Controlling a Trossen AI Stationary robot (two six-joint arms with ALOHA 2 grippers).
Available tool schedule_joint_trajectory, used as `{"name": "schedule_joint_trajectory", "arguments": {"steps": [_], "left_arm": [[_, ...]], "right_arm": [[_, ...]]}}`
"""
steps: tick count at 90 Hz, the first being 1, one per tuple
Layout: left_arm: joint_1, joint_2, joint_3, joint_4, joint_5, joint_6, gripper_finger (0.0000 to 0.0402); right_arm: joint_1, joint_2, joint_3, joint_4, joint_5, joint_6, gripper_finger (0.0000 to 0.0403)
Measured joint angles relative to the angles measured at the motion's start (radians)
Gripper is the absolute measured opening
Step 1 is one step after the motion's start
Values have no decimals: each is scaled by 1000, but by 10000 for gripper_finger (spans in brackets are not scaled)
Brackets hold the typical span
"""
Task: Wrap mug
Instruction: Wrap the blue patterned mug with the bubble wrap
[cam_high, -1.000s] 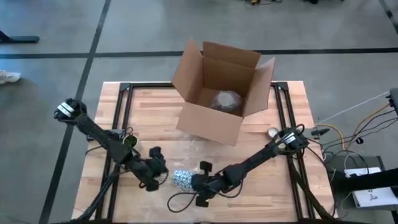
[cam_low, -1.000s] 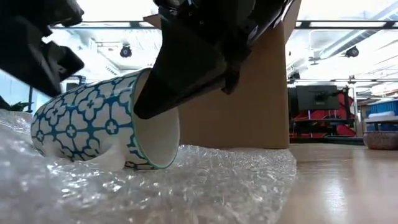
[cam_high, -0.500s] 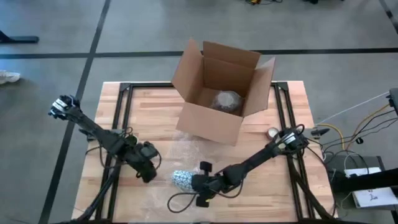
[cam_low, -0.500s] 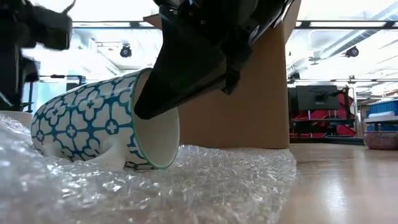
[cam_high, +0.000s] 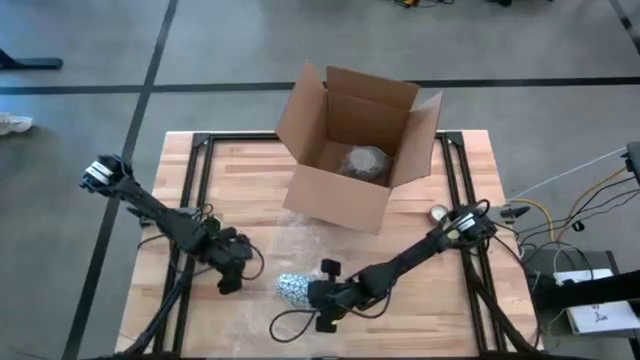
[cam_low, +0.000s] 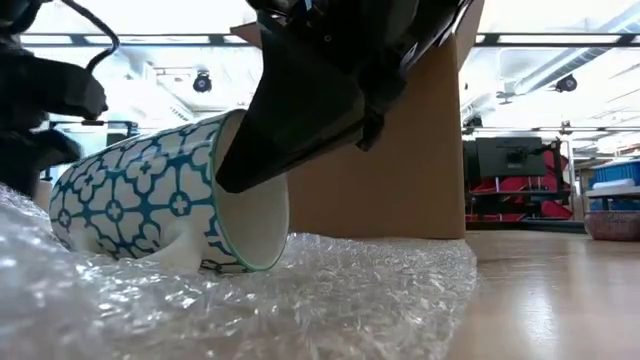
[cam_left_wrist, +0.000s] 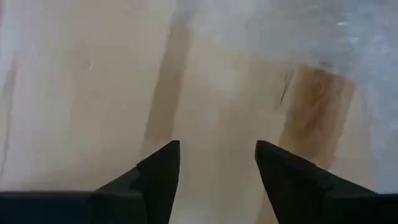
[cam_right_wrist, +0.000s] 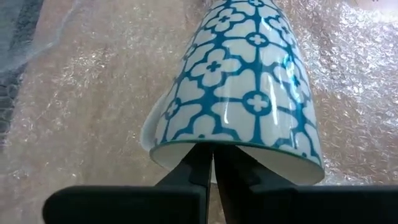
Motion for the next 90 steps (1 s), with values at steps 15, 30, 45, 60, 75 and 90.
{"name": "schedule_joint_trajectory", "arguments": {"steps": [15, 30, 45, 60, 75, 90], "left_arm": [[-1, 112, -17, 208, -53, 244, 154], [-2, 216, -14, 272, -56, 267, 133], [0, 238, -16, 295, -23, 227, 122], [0, 140, -17, 210, -5, 143, 118], [-1, 48, -48, 171, 64, 94, 129], [-5, 57, -94, 248, 97, 60, 175]], "right_arm": [[0, 0, 0, 0, 0, 1, 2], [0, 0, 0, -1, 0, 2, 2], [0, 0, 0, -2, 0, 2, 2], [0, 1, 0, -5, 0, 2, 2], [0, 1, 0, -7, 1, 1, 2], [-4, 2, 0, -6, 3, 1, 2]]}}
